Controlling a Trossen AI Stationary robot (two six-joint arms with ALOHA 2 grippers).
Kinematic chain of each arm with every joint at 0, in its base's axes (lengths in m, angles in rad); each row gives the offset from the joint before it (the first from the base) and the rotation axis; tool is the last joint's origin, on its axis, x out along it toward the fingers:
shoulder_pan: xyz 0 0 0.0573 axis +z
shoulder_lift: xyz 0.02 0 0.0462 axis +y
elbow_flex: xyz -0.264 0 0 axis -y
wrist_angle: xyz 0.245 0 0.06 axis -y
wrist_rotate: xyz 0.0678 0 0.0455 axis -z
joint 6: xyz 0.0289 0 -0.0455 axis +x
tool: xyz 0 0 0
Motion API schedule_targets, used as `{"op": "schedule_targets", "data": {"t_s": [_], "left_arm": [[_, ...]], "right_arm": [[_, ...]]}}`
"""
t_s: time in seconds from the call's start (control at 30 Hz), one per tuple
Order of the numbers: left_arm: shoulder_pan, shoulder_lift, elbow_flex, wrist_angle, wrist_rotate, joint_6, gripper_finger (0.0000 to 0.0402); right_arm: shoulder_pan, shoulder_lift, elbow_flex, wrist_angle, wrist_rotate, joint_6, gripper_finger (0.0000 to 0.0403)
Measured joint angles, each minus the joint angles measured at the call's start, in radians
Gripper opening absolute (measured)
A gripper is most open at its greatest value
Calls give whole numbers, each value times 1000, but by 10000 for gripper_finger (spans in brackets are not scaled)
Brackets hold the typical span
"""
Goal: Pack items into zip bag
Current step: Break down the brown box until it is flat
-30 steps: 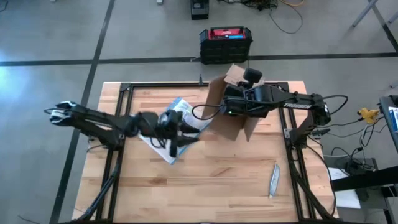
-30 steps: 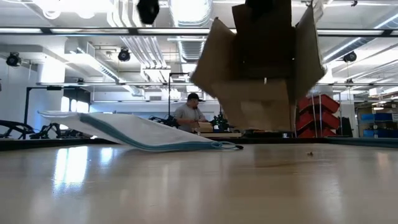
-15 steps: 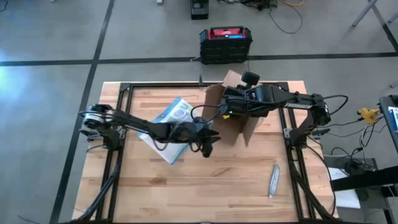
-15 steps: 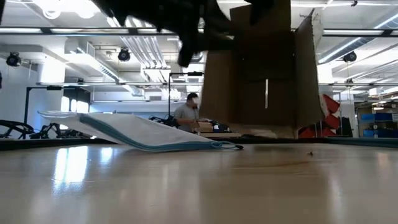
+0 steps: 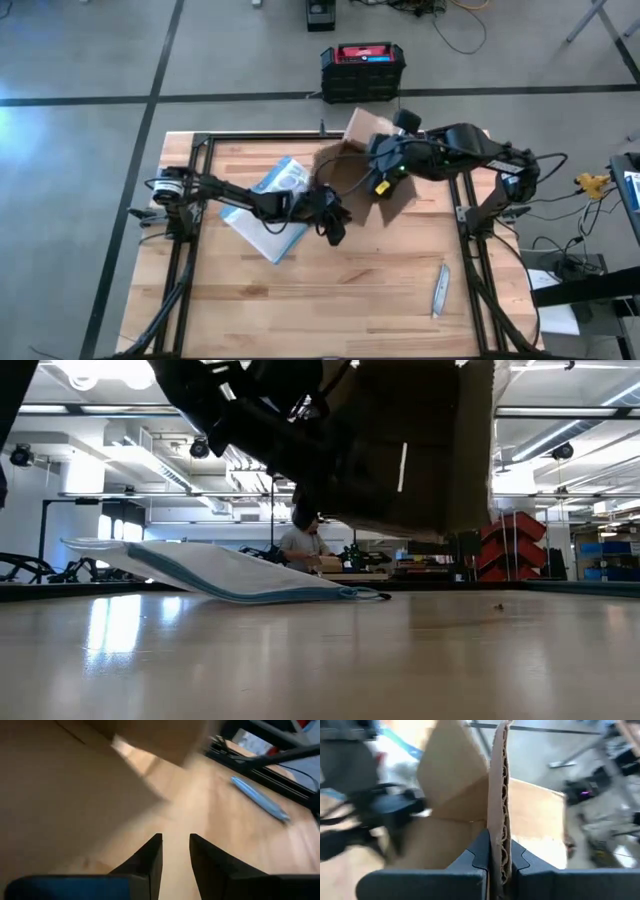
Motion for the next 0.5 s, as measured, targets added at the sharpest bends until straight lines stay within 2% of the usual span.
{"op": "schedule_targets", "data": {"t_s": [0.13,0.43,0.5], "left_arm": [[54,-14,0,-31,2,9,80],[155,-14,0,-151,50,107,80],[180,-14,0,-154,49,128,80]], "right_arm": [[44,0,0,32,-93,37,0],[174,3,0,172,-111,3,0],[184,9,0,172,-165,24,0]]}}
